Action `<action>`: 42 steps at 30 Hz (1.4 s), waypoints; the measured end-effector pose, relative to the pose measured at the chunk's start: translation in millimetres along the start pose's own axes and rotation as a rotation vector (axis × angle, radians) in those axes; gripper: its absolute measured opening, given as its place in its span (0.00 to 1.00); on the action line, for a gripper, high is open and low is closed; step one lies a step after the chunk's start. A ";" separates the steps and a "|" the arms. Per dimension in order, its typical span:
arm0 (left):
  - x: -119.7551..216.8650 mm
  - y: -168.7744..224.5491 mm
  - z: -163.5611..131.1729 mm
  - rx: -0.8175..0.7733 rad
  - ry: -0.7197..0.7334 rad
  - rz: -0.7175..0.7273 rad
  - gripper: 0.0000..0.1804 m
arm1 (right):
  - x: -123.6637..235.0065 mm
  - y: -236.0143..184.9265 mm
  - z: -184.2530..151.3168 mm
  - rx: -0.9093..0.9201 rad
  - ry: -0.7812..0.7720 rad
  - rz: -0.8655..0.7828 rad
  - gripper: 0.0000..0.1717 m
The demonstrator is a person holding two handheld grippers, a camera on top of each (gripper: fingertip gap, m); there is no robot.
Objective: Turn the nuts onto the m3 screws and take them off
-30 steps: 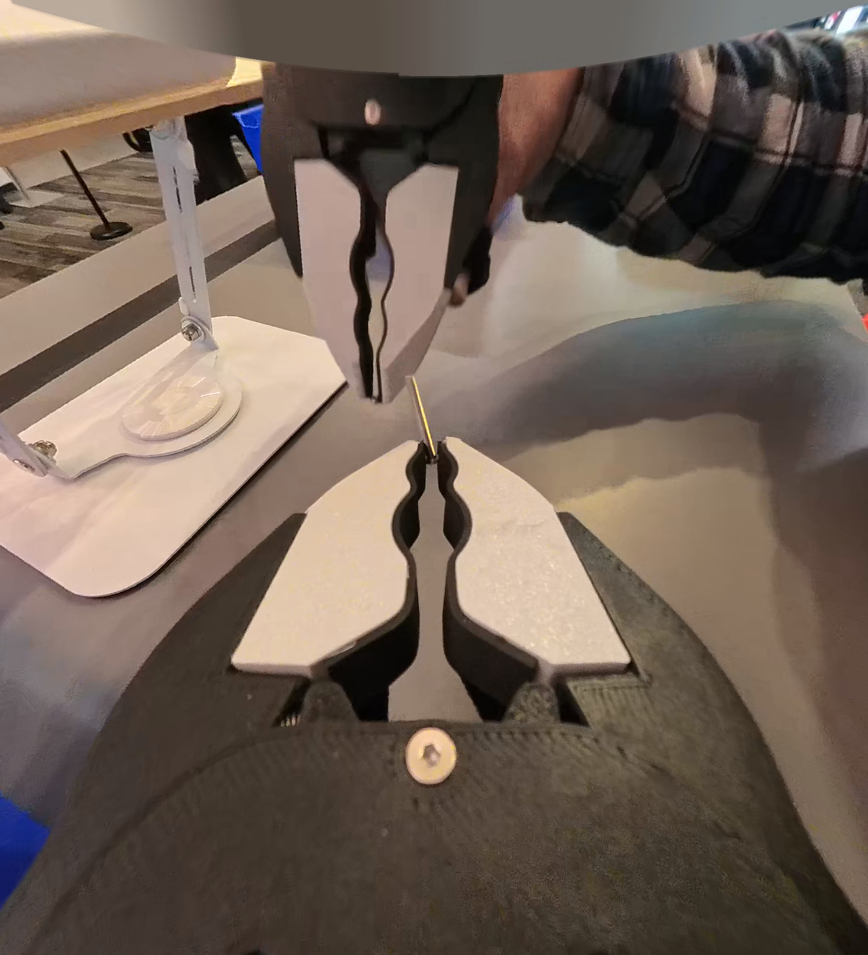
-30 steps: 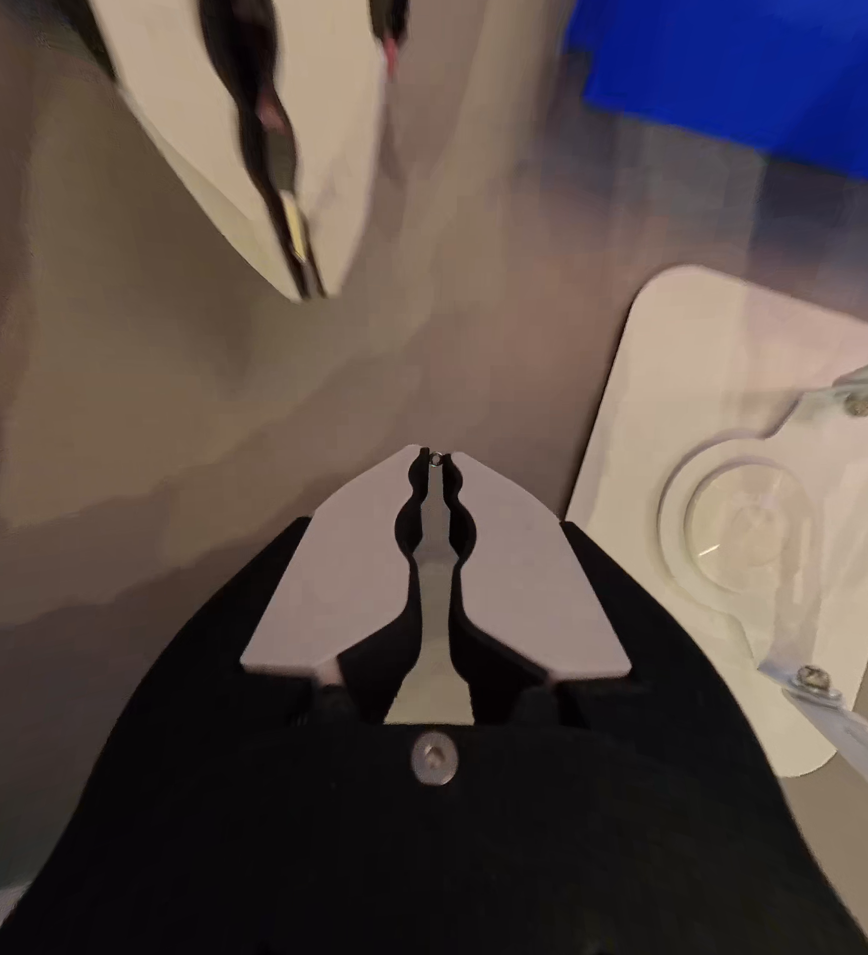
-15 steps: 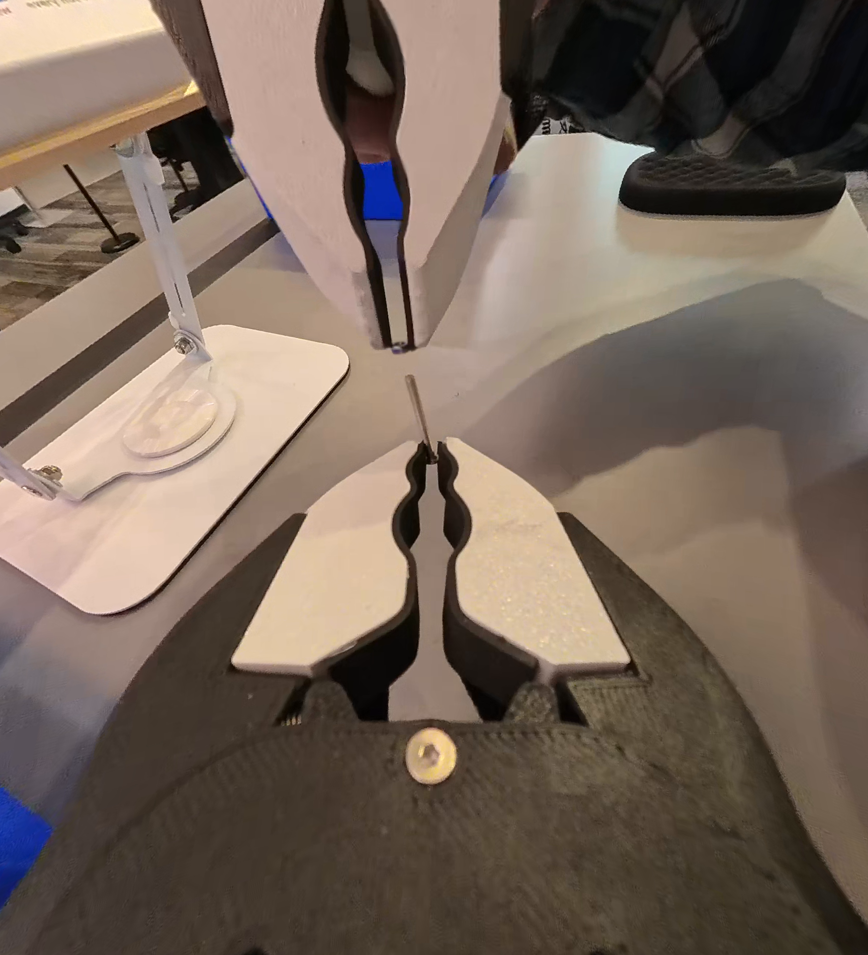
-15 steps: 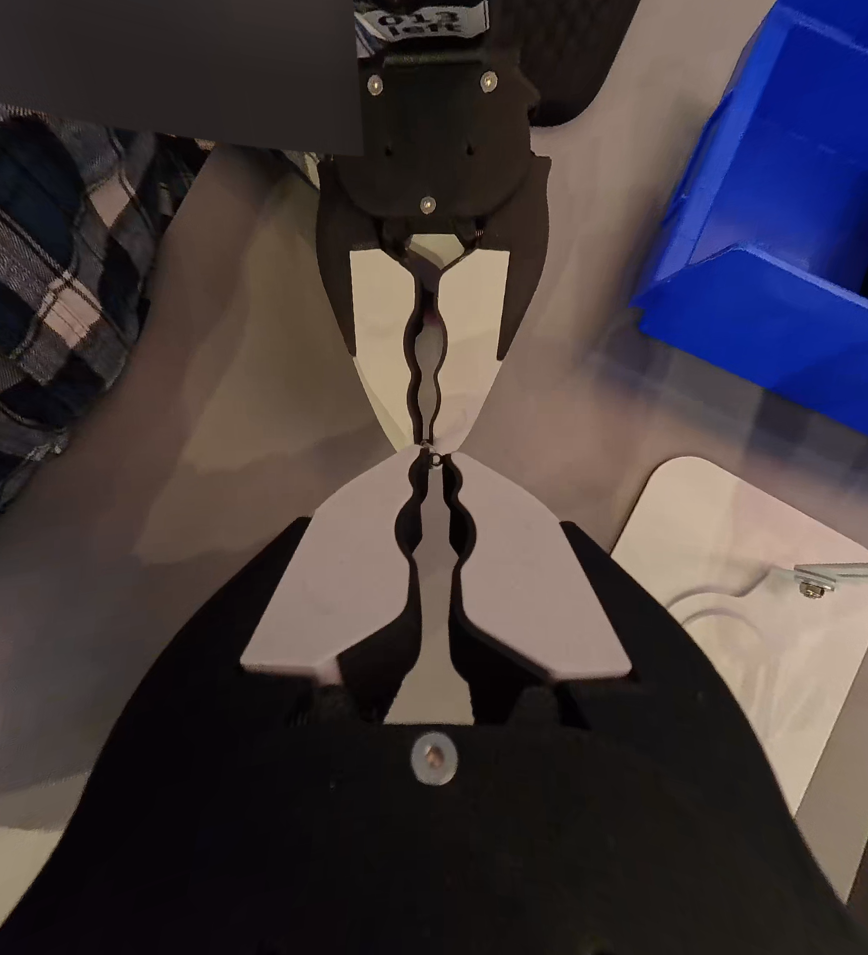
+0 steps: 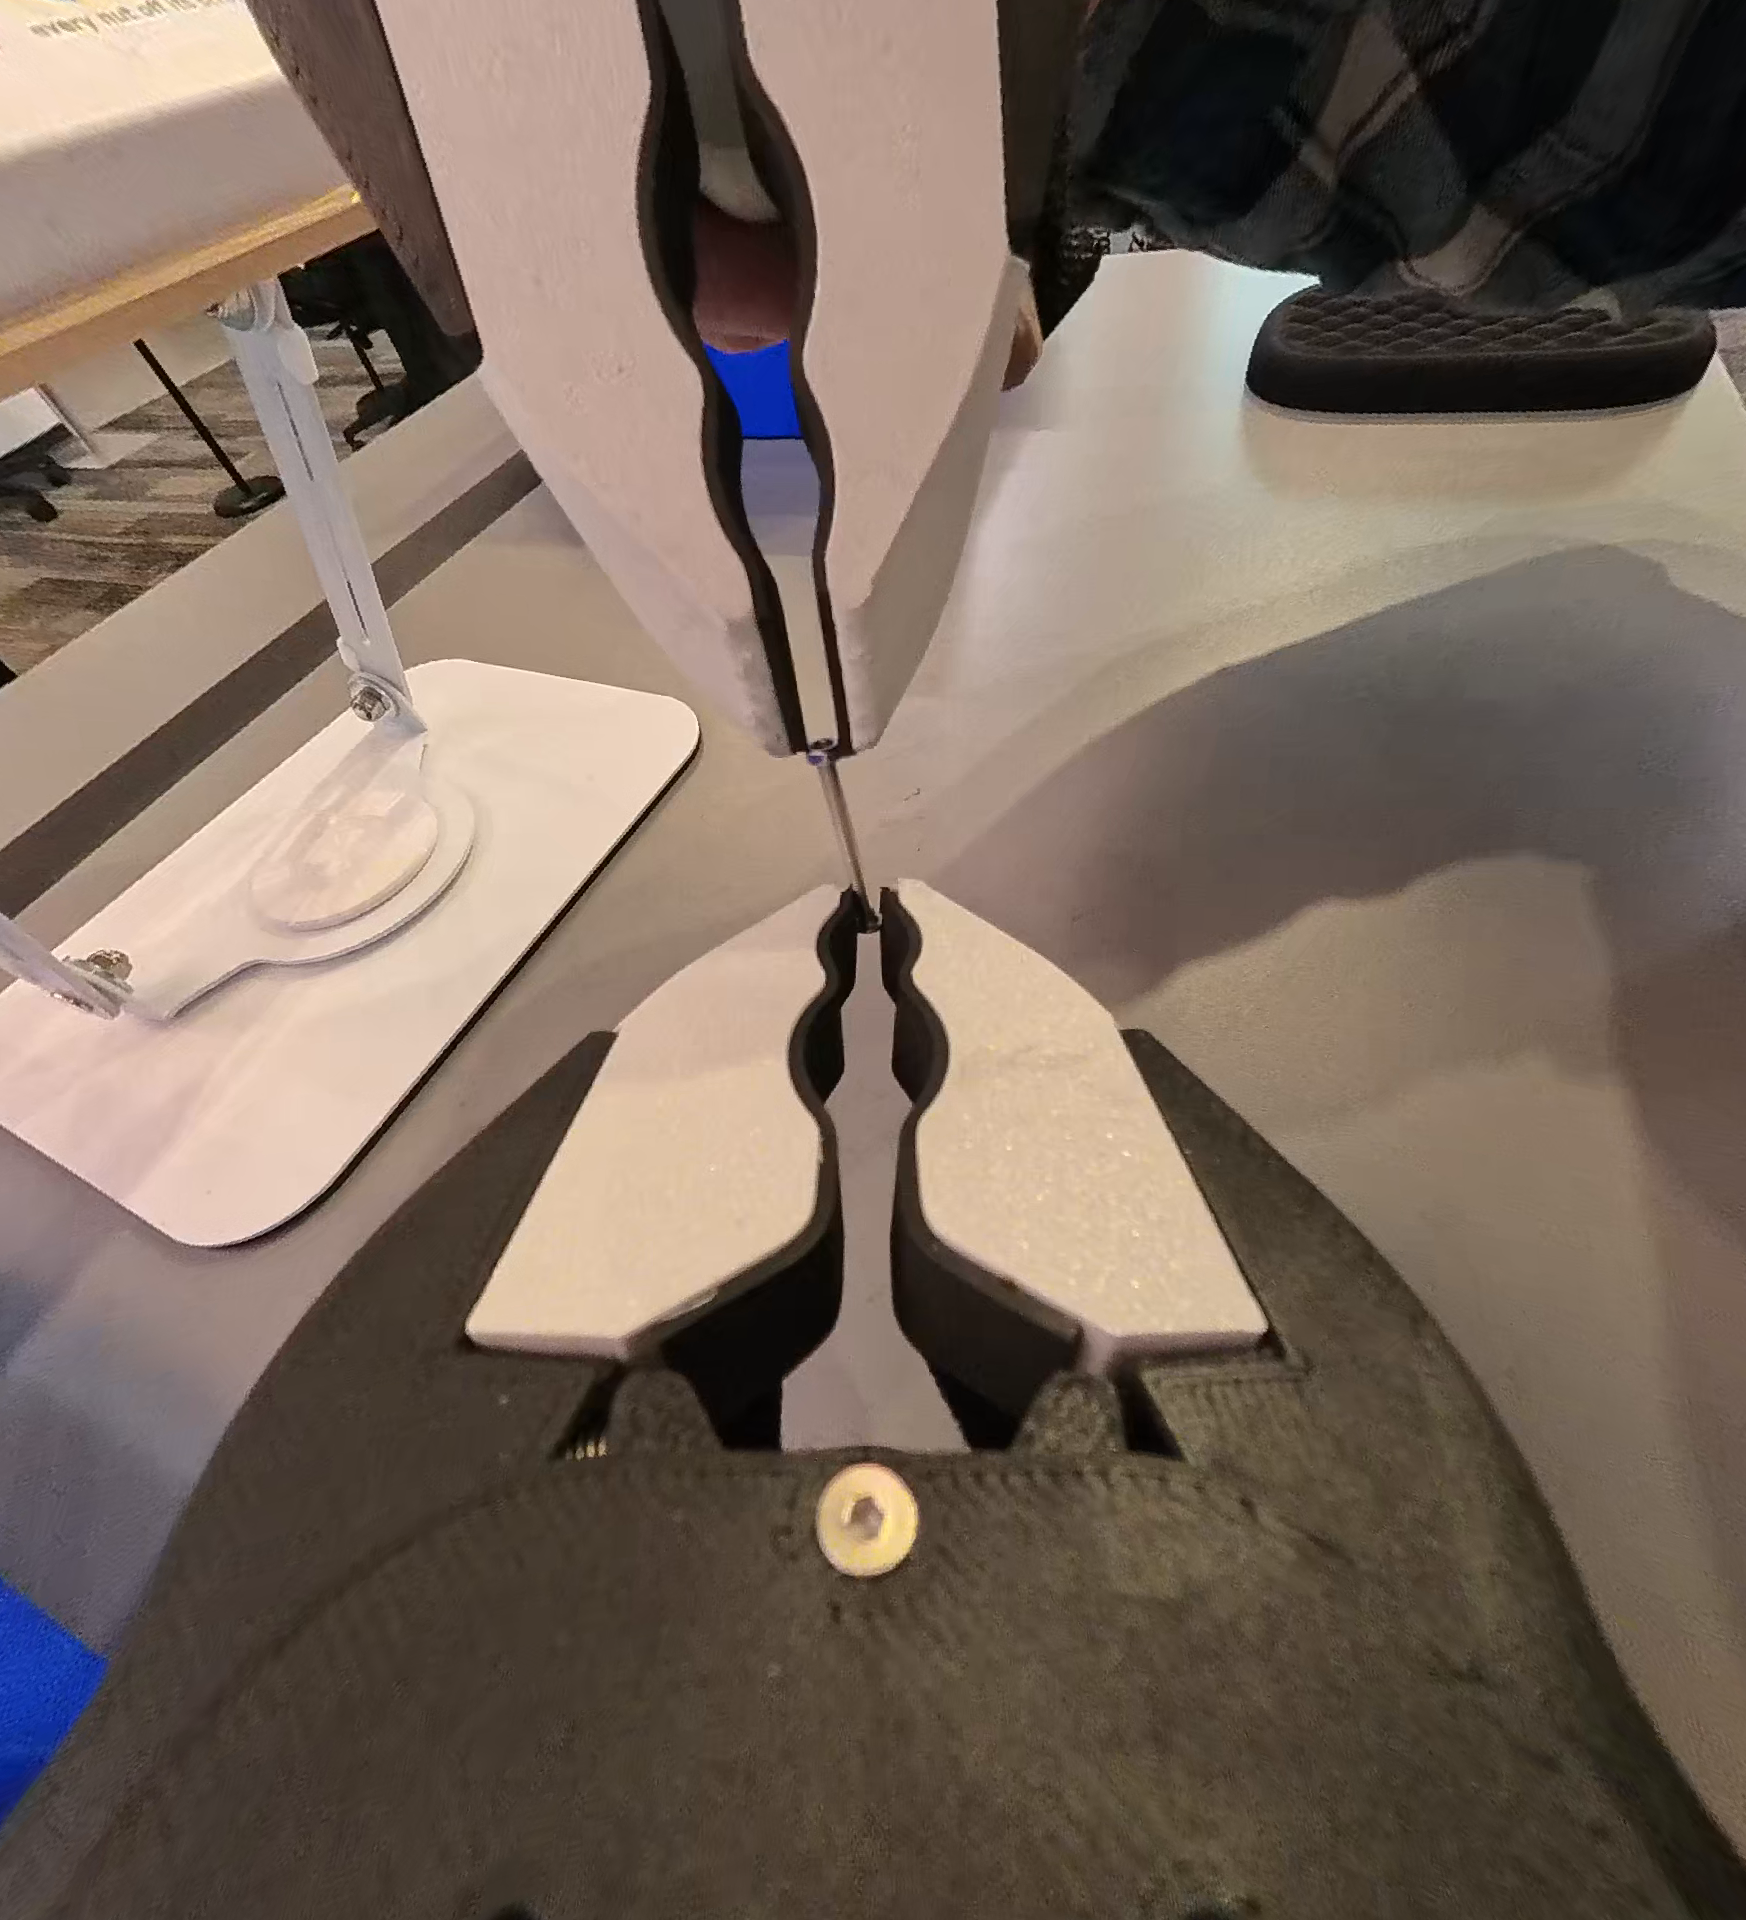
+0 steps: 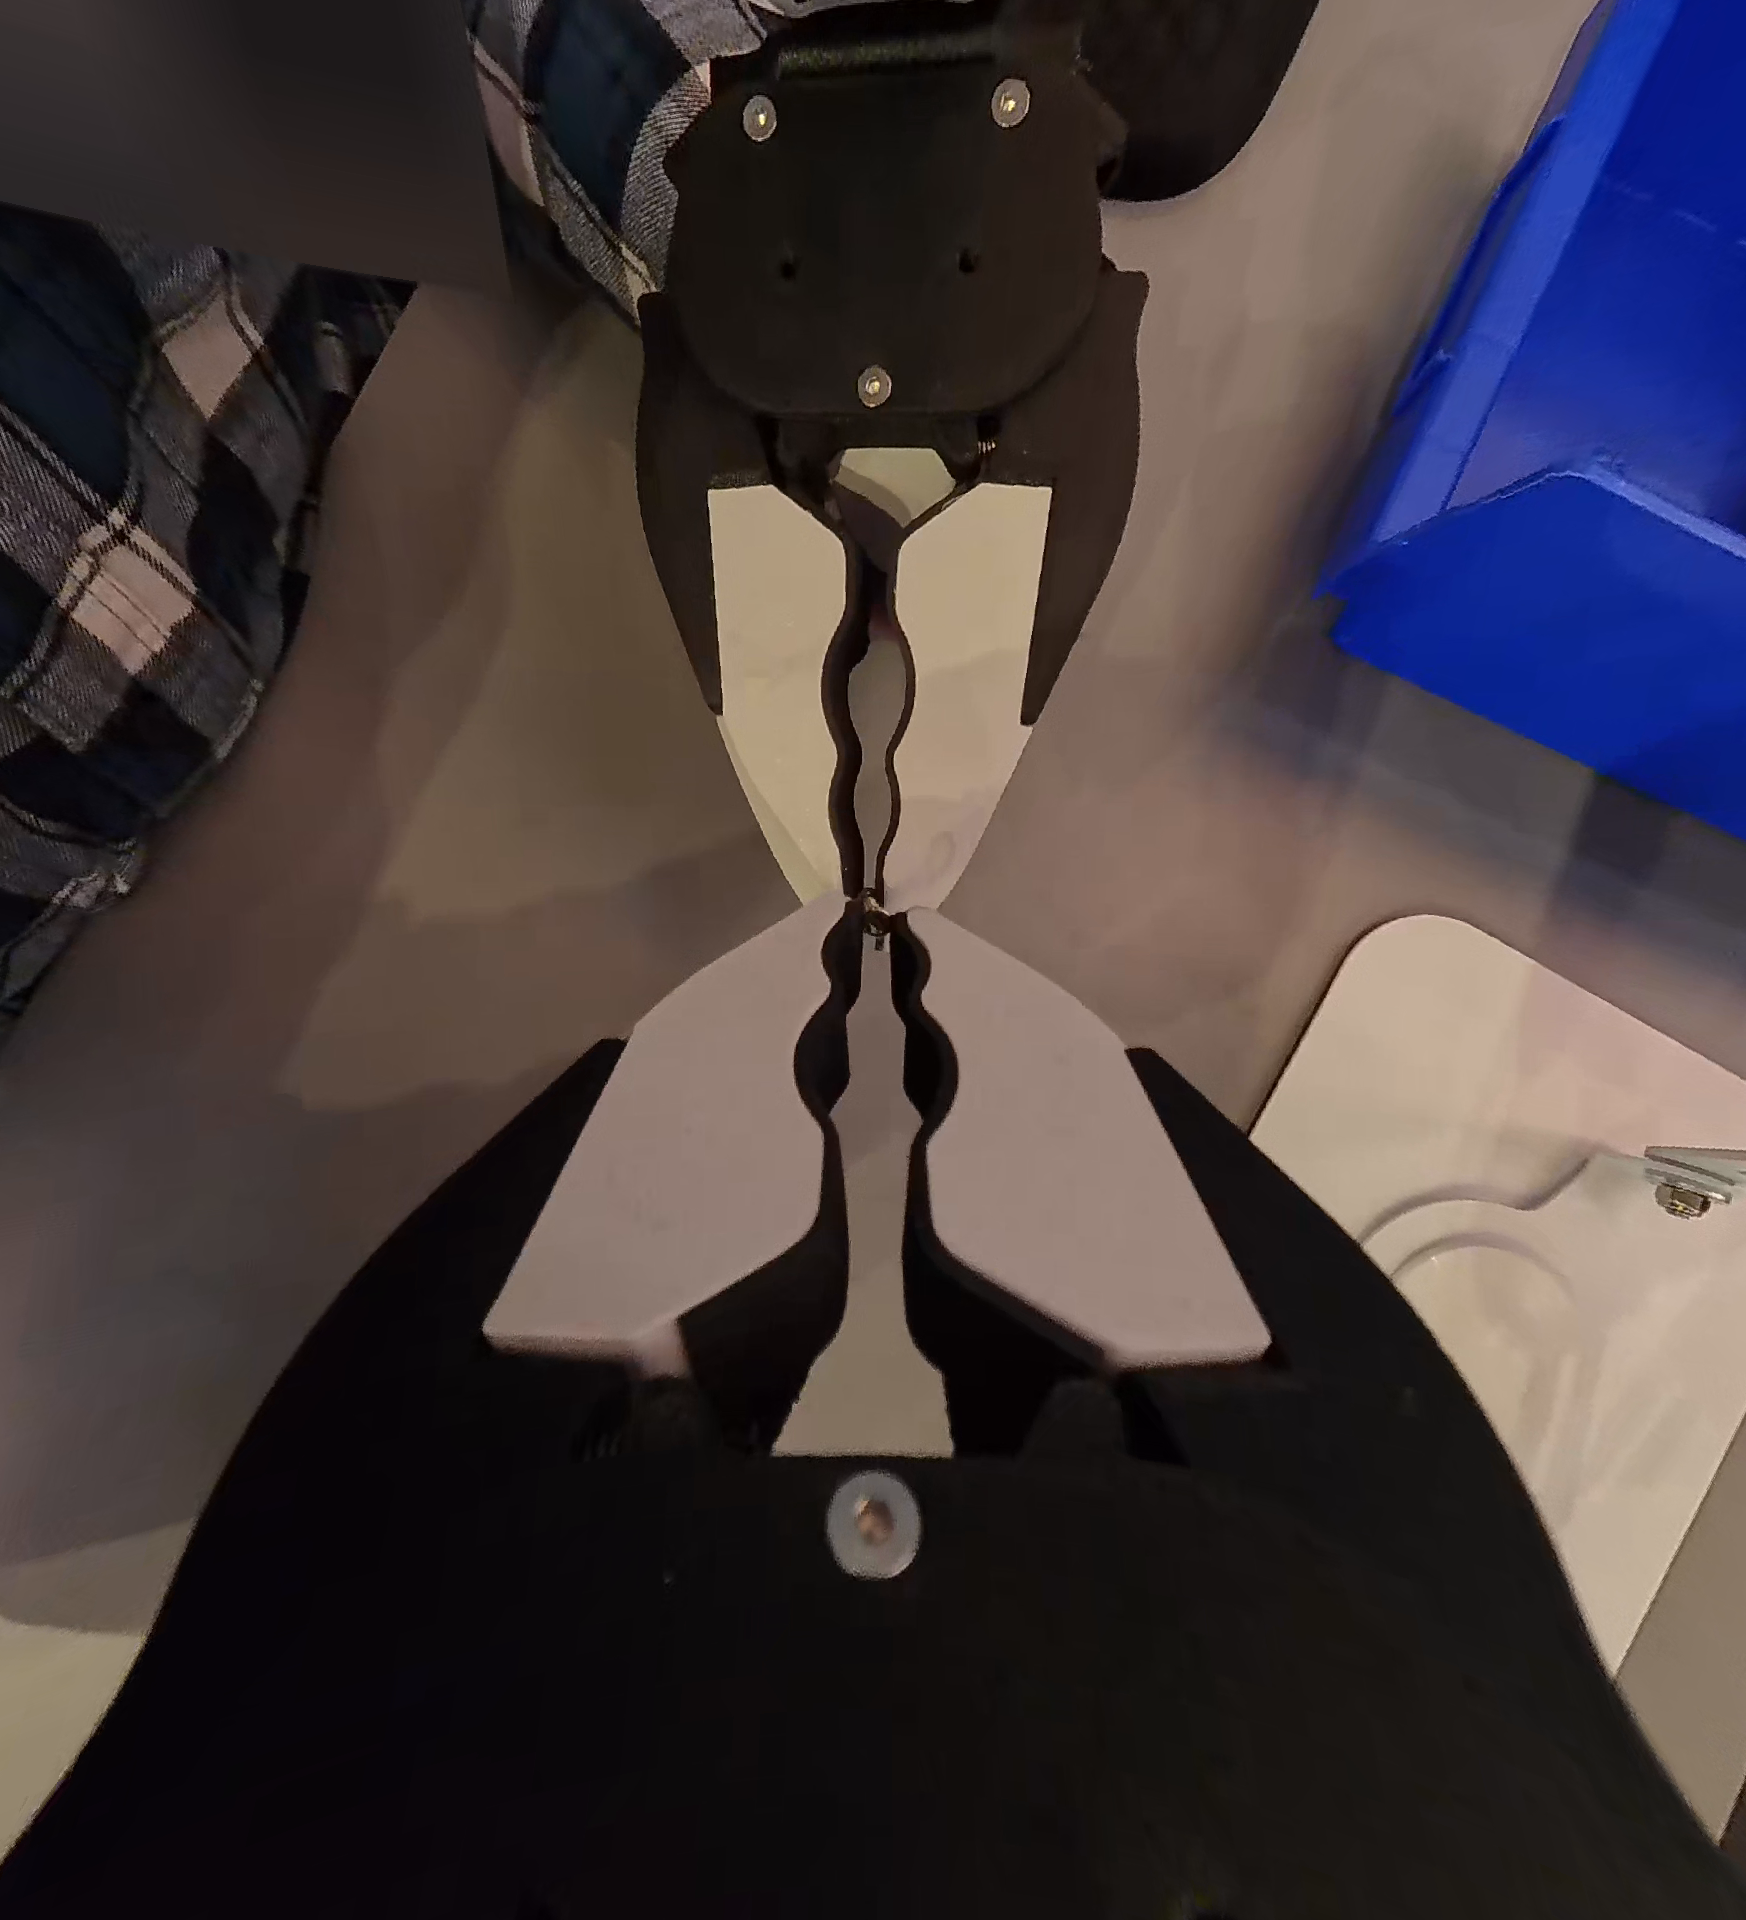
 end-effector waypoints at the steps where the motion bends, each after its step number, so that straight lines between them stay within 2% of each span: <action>1: 0.0 0.1 0.2 0.000 0.001 0.000 0.02 | -0.1 -0.1 0.1 0.001 -0.003 0.000 0.03; 16: -1.3 0.4 0.2 -0.067 -0.064 0.062 0.02 | -2.8 1.5 -0.1 -0.060 -0.041 -0.058 0.03; 32: -5.0 0.5 -2.5 -0.160 -0.183 0.163 0.02 | -8.9 0.7 -6.5 -0.331 0.022 -0.164 0.03; 42: -5.6 0.6 -2.3 -0.152 -0.174 0.160 0.02 | -9.6 -2.9 -4.1 -0.313 0.017 -0.206 0.03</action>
Point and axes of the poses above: each gripper's, where its closed fingertips meet, x back along the fingers, z out of its top, y = z × x across the jaws, the point moved 7 cm from there along x, back along the fingers, and after that the axes turned 15 degrees about -x, right-handed, at the moved point
